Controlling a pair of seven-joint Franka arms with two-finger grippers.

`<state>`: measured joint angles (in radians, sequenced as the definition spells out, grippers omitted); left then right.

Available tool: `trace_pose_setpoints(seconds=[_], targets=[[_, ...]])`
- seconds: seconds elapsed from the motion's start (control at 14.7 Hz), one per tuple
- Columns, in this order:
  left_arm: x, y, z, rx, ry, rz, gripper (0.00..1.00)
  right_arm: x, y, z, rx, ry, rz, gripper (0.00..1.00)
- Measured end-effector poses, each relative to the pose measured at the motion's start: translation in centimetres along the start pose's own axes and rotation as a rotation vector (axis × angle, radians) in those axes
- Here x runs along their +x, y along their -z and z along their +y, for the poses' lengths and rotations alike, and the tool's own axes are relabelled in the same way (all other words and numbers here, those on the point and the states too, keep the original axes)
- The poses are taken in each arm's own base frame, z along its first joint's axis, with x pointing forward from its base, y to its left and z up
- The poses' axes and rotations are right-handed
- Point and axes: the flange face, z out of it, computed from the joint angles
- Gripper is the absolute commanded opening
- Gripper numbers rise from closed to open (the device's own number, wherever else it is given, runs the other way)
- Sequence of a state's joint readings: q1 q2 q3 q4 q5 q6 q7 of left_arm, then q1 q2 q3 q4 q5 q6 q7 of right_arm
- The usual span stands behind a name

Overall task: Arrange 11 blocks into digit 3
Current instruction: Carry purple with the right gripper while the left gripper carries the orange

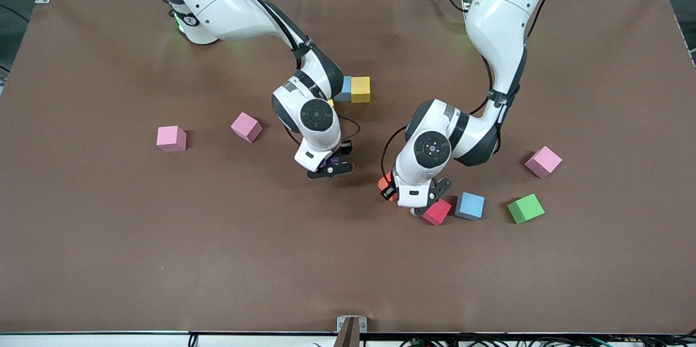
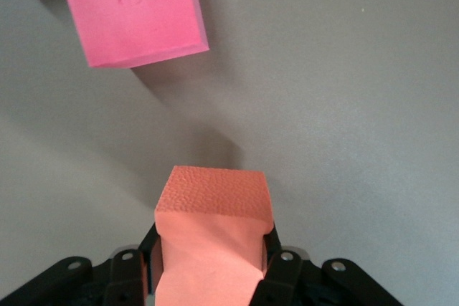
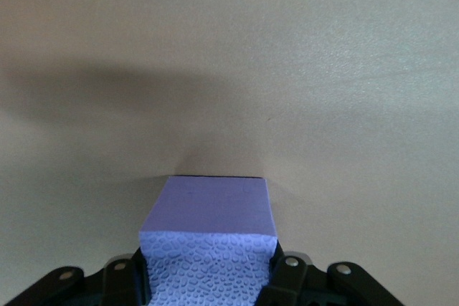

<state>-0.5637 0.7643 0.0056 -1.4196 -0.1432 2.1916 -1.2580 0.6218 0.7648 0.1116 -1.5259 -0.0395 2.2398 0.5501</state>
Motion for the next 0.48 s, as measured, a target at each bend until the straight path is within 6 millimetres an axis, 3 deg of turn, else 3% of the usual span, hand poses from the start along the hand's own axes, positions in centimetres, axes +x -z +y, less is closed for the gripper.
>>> trace_pose_setpoints(seconds=[0.2, 0.48], targets=[[0.2, -0.6, -0.2, 0.007, 0.080, 0.001, 0.01, 0.2, 0.0, 0.3, -0.002, -0.004, 0.001, 0.32], [2.6, -0.8, 0.2, -0.080, 0.122, 0.049, 0.02, 0.2, 0.0, 0.4, -0.003, -0.005, 0.001, 0.32]])
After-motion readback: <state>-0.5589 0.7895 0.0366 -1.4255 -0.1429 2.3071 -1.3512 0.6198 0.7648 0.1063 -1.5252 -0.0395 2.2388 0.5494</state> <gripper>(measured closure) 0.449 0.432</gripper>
